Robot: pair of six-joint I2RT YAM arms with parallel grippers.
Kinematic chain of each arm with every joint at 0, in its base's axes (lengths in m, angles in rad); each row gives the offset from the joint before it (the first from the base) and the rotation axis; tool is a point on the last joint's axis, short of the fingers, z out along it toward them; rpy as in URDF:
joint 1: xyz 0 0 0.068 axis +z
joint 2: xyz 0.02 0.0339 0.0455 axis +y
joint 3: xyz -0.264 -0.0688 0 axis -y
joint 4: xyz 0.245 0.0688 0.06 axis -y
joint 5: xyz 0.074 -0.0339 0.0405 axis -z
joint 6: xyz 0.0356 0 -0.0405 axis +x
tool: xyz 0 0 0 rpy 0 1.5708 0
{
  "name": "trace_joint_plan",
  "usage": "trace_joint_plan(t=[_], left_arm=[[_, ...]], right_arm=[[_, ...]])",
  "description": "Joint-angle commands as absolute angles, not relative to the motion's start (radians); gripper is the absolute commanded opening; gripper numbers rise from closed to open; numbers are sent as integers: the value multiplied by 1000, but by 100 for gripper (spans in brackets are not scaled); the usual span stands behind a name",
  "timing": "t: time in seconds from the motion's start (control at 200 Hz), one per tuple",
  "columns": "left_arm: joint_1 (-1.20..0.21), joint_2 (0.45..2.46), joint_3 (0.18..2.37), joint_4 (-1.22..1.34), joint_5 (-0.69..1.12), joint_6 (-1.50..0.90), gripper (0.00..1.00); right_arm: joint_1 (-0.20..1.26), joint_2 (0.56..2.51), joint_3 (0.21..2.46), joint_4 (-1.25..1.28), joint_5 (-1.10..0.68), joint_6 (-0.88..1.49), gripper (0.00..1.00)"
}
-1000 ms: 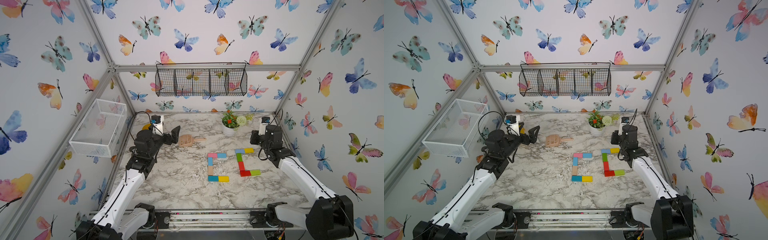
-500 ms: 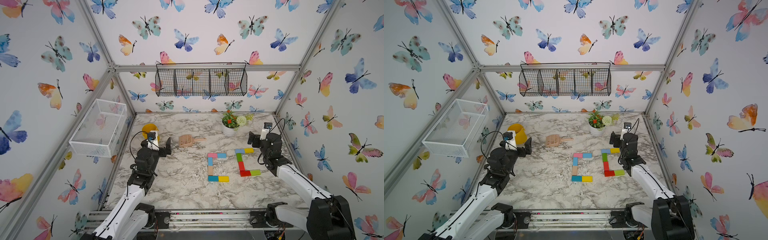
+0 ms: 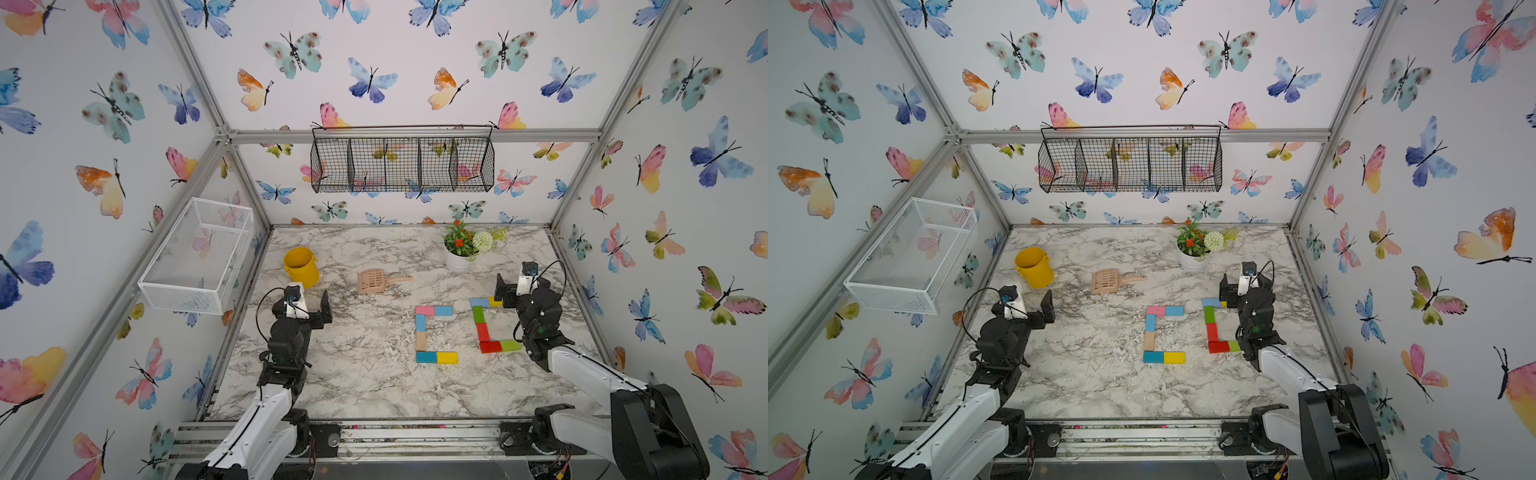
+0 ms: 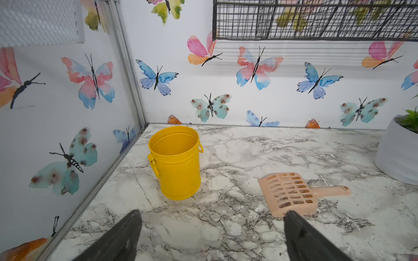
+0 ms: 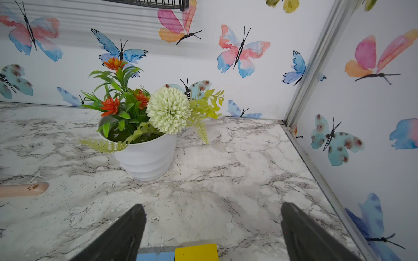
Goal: Assemble the letter c with building blocks
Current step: Reset both arms
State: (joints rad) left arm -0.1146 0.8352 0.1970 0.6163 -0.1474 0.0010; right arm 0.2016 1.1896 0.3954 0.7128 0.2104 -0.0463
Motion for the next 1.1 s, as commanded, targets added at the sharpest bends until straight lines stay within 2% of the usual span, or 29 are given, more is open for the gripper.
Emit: trace_joint_plan(t=[0.0, 0.14, 0.485, 0.591, 0.696, 0.866, 1.096], left_arm=[[-74, 901, 185, 728, -136, 19, 98], [-20, 1006, 111, 937, -18, -21, 98], [-20, 1248, 108, 1124, 5, 12, 98], [-20, 1321, 97, 1200, 9, 17, 98], [-20, 1382, 112, 1230, 27, 21, 98], [-21, 1384, 158, 1140, 45, 37, 98], [-21, 1390, 172, 1118, 37, 36, 98]], right_arm=[[198, 1205, 341, 854, 222, -75, 96], [198, 1213, 300, 927, 228, -107, 96], [199, 1295, 192, 1178, 243, -166, 96], [199, 1288, 207, 1139, 242, -151, 96], [198, 1264, 214, 1091, 231, -138, 96], [199, 1254, 190, 1106, 216, -123, 96], [199, 1315, 239, 1033, 148, -105, 98]])
